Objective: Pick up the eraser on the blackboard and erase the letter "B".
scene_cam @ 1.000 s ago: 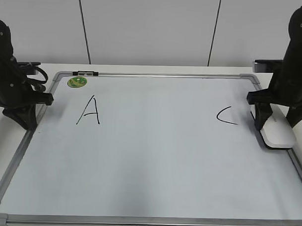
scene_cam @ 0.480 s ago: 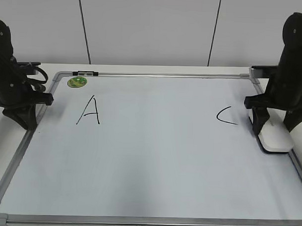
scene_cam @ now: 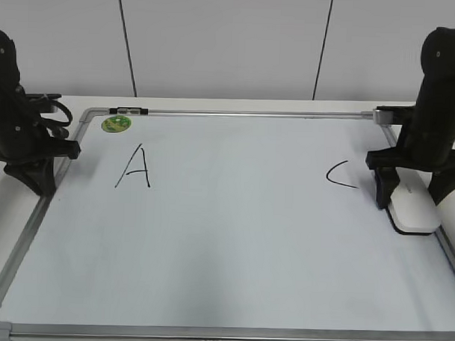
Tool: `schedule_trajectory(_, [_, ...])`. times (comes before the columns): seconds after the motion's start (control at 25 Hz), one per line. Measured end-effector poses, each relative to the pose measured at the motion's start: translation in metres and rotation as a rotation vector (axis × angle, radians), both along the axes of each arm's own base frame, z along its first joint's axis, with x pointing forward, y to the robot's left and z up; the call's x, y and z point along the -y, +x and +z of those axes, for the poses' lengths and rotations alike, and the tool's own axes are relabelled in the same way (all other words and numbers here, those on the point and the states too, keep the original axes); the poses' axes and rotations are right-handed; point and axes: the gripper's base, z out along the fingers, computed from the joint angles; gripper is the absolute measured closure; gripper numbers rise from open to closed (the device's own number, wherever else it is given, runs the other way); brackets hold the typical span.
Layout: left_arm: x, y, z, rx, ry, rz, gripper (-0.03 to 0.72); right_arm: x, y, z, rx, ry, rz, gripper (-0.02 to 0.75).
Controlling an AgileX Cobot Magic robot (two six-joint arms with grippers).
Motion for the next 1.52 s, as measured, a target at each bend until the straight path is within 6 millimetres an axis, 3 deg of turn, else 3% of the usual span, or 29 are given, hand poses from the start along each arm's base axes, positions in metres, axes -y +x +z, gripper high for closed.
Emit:
schedule_trajectory(0.24, [0.000,0.000,0.000,0.000,0.000,0.000,0.645,0.000,0.006,0.008,0.035,0.001,-0.004,0.080])
schedule_trajectory(0.44, [0.000,0.000,0.000,0.000,0.000,0.000,0.644,-0.001,0.020,0.028,0.119,0.004,-0.004,0.080])
schedule_trajectory(0.64, [0.000,0.000,0.000,0.000,0.000,0.000,0.635,-0.001,0.020,0.044,0.155,0.005,-0.006,0.080])
schedule_trajectory(0.76, [0.000,0.000,0.000,0.000,0.002,-0.002,0.592,0.000,0.017,0.059,0.187,-0.001,-0.003,0.089])
schedule_trajectory(0.96, [-0.002,-0.001,0.006,0.006,0.020,-0.017,0.408,0.000,0.015,0.068,0.207,-0.001,-0.010,0.106])
schedule_trajectory(1.08, [-0.002,-0.002,0.015,0.023,0.024,-0.021,0.340,0.000,0.015,0.070,0.210,-0.001,-0.019,0.124])
schedule_trajectory(1.52, [-0.003,-0.013,0.056,0.042,0.022,-0.023,0.316,0.000,0.015,0.070,0.208,0.008,-0.041,0.161])
